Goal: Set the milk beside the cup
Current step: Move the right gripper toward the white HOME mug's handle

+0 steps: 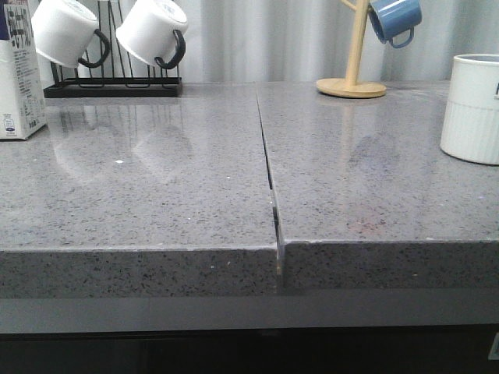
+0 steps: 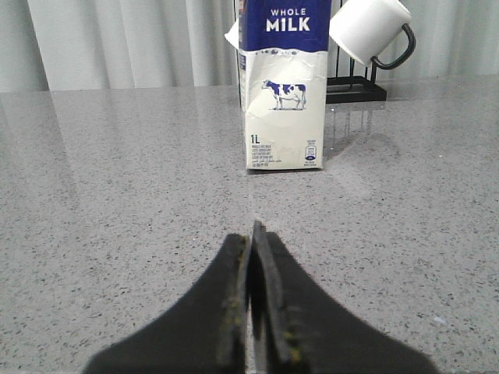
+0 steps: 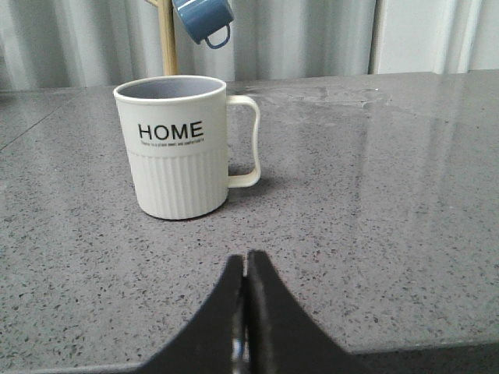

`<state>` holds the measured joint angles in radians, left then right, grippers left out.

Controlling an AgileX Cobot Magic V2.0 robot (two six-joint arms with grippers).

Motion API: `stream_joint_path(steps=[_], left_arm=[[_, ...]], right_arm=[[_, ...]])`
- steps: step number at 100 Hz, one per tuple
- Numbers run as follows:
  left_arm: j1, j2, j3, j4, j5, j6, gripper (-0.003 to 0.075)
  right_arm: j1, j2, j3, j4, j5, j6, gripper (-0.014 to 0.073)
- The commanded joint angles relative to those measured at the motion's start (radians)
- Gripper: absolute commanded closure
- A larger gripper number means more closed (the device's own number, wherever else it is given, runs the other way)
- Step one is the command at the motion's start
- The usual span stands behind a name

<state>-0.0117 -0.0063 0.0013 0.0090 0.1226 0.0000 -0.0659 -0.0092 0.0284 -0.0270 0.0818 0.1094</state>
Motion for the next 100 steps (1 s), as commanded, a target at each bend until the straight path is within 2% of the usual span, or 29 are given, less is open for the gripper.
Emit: stream_joint_path(steps=[1, 40, 61, 87, 100], left_arm=[[0.001, -0.031, 0.043, -0.009, -0.082, -0.008, 0.0741], [0.001, -0.031, 0.043, -0.009, -0.082, -0.008, 0.0741], [0.001, -0.031, 0.043, -0.009, -0.082, -0.008, 0.0741], [0.001, -0.031, 0.043, -0.009, -0.082, -0.008, 0.0741], [0.001, -0.031, 0.043, -0.009, -0.082, -0.008, 0.0741]], right_arm=[[-0.006, -0.021, -0.019, -0.005, -0.082, -0.004, 0.0652], [-0.006, -0.017, -0.043, -0.005, -0.051, -0.004, 0.0652], [-0.006, 0.054, -0.196, -0.005, 0.099, -0.004, 0.0652], [-0.006, 0.25, -0.405, -0.005, 0.188, -0.004, 0.0652], [-0.006, 0.343, -0.443, -0.005, 0.187, -0.004, 0.0652]])
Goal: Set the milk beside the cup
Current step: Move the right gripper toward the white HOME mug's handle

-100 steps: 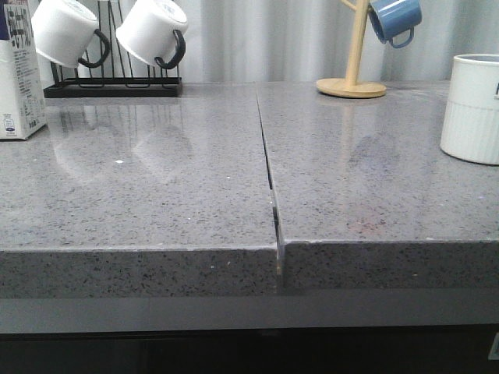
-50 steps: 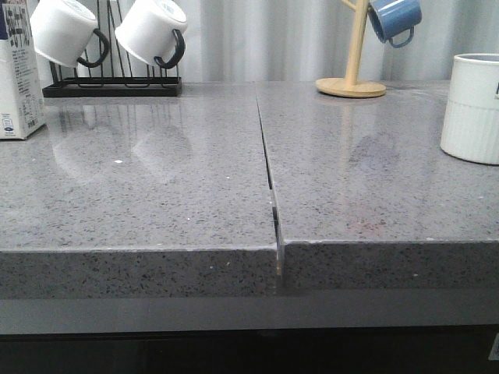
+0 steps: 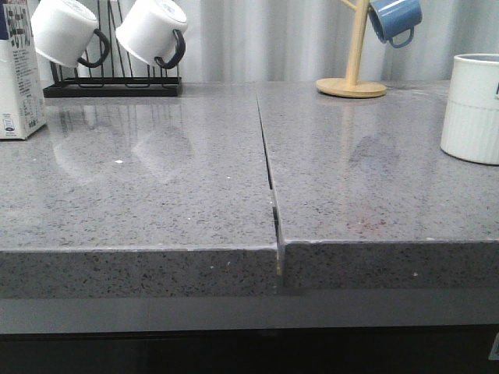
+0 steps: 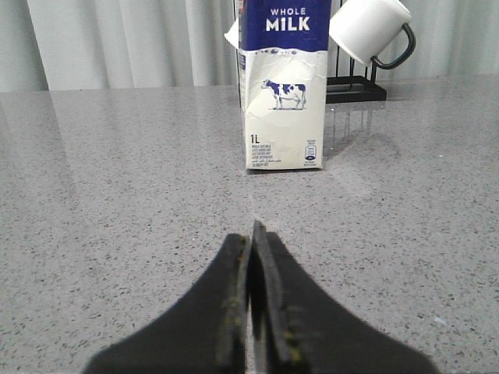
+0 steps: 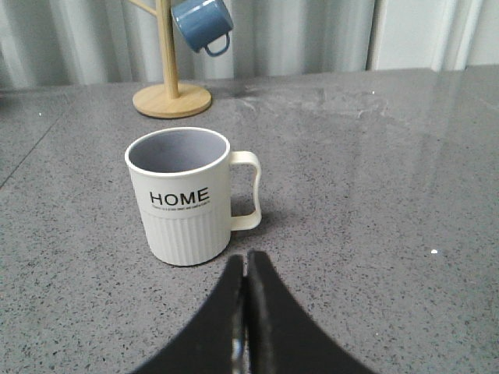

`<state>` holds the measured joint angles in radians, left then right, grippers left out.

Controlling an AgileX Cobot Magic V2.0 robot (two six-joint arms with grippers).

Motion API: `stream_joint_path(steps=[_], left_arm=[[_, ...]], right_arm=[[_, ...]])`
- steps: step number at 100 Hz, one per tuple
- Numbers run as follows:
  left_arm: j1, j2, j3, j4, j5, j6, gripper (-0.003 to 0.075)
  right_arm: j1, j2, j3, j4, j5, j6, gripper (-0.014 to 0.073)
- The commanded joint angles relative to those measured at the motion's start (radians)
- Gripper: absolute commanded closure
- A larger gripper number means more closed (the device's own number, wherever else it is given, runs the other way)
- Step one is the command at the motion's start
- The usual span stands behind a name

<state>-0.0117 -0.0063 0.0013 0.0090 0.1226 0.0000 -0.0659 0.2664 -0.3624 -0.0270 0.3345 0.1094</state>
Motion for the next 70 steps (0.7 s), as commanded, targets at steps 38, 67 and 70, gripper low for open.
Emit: stream_joint_path(steps=[38, 67, 70], left_arm=[[0.001, -0.031, 0.043, -0.009, -0.082, -0.008, 0.0741], [0.001, -0.031, 0.043, -0.009, -0.082, -0.008, 0.0741], [0.001, -0.031, 0.043, -0.009, -0.082, -0.008, 0.0741]], right_arm=[[-0.007, 0.305, -0.052, -0.005, -0.236, -0.004, 0.028], [-0.009, 0.544, -0.052, -0.031, -0.476, -0.004, 0.0267], [-0.009, 0.576, -0.052, -0.031, -0.501, -0.004, 0.0267]])
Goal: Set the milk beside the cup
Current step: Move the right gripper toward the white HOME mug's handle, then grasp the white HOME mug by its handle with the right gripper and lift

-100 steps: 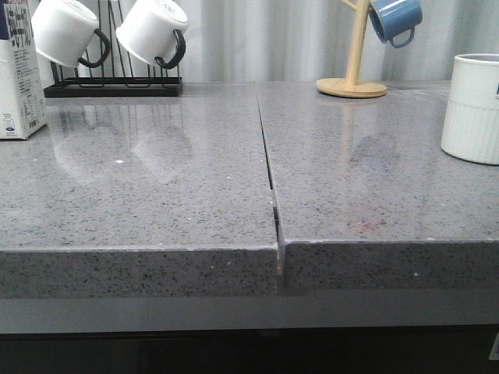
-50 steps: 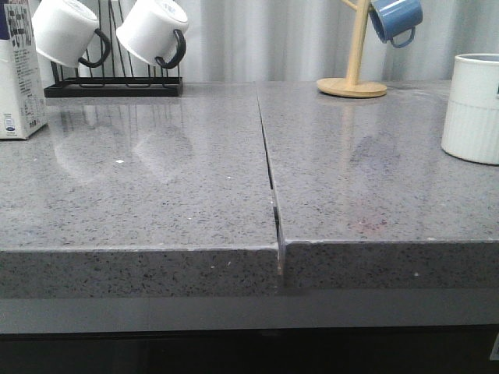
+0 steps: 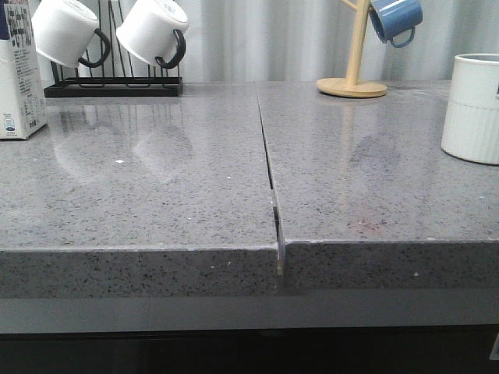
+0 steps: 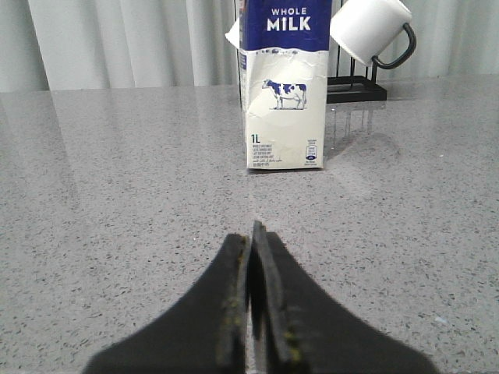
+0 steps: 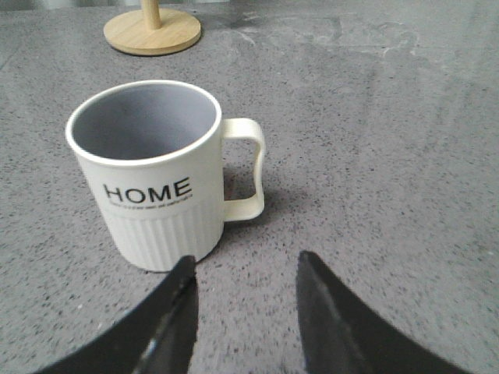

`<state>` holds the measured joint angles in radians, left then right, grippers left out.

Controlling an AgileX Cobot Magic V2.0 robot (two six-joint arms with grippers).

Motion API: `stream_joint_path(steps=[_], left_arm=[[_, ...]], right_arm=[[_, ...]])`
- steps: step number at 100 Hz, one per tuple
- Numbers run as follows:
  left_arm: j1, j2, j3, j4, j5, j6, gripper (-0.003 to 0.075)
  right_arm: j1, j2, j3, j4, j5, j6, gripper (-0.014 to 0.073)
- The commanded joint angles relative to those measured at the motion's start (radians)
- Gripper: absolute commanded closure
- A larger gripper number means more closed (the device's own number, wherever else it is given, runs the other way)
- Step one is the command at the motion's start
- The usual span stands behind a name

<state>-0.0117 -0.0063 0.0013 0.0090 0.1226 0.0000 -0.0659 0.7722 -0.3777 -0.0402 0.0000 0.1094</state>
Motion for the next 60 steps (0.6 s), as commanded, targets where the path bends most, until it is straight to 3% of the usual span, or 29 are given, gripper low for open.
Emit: stream_joint_path(steps=[1, 60], left_arm=[[0.001, -0.031, 0.043, -0.009, -0.082, -0.008, 0.0741], [0.001, -0.031, 0.043, -0.009, -0.082, -0.008, 0.0741]], right_arm=[[-0.009, 0.076, -0.037, -0.017, -0.18, -0.004, 0.0267], [-0.06, 0.503, -0.046, -0.017, -0.682, -0.003, 0.0267]])
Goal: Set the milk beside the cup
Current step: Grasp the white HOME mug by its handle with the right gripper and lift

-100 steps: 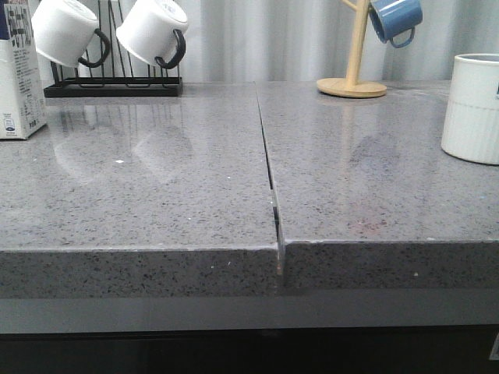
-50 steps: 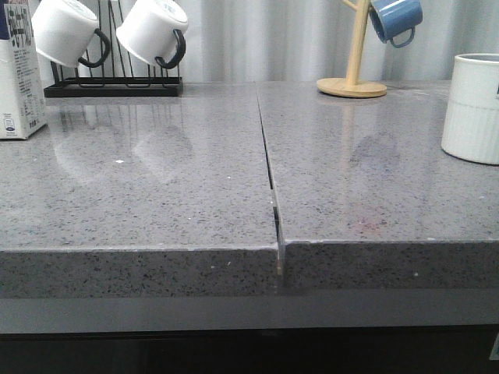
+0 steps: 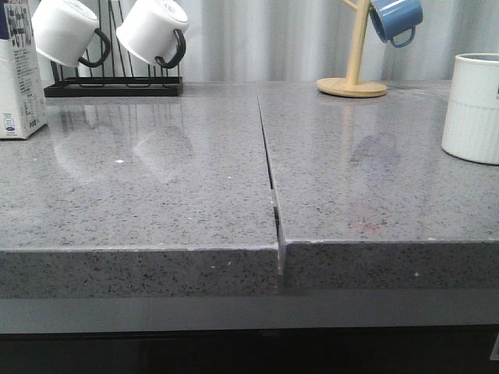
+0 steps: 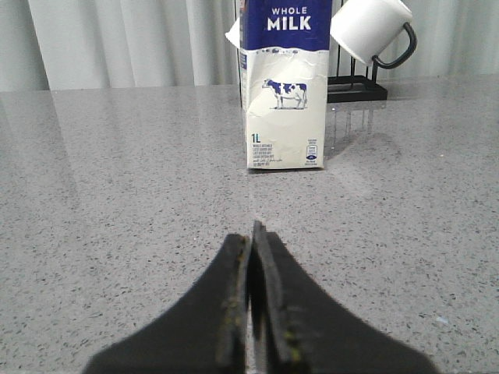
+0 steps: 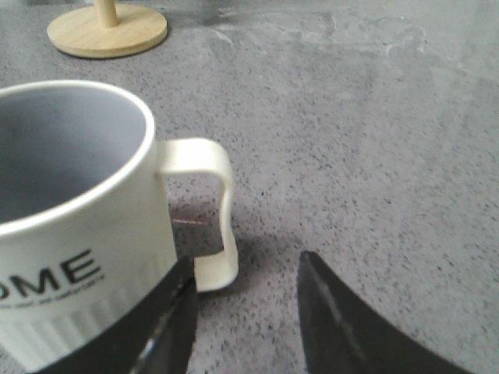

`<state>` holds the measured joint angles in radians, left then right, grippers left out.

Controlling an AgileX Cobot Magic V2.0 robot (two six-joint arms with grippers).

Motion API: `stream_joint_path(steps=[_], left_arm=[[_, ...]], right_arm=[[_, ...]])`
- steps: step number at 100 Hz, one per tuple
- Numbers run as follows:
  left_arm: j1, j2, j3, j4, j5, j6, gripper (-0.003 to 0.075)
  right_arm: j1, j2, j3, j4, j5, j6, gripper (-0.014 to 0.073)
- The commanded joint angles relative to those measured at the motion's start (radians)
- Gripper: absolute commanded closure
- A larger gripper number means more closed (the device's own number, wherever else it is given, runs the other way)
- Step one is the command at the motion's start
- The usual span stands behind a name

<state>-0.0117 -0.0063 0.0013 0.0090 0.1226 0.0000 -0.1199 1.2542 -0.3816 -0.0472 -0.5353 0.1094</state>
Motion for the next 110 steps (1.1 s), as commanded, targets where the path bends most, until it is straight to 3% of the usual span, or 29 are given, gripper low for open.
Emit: stream_joint_path(steps=[1, 50, 57, 79, 110], left_arm=[[0.001, -0.031, 0.043, -0.009, -0.082, -0.008, 0.0741], [0.001, -0.031, 0.043, -0.009, -0.082, -0.008, 0.0741], [0.001, -0.031, 0.043, -0.009, -0.082, -0.008, 0.0741], [0.001, -0.031, 0.043, -0.009, -0.082, -0.008, 0.0741], [0.001, -0.031, 0.043, -0.009, -0.082, -0.008, 0.0741]], right_arm=[[-0.005, 0.028, -0.042, -0.011, -0.149, -0.003, 0.0267], [0.007, 0.232, -0.179, -0.012, -0.182, -0.002, 0.0269], [0.007, 0.252, -0.192, -0.012, -0.195, -0.002, 0.0323], [0.007, 0.261, -0.194, -0.012, -0.21, -0.002, 0.0638], [0.035, 0.238, -0.194, -0.012, -0.2, -0.002, 0.0662]])
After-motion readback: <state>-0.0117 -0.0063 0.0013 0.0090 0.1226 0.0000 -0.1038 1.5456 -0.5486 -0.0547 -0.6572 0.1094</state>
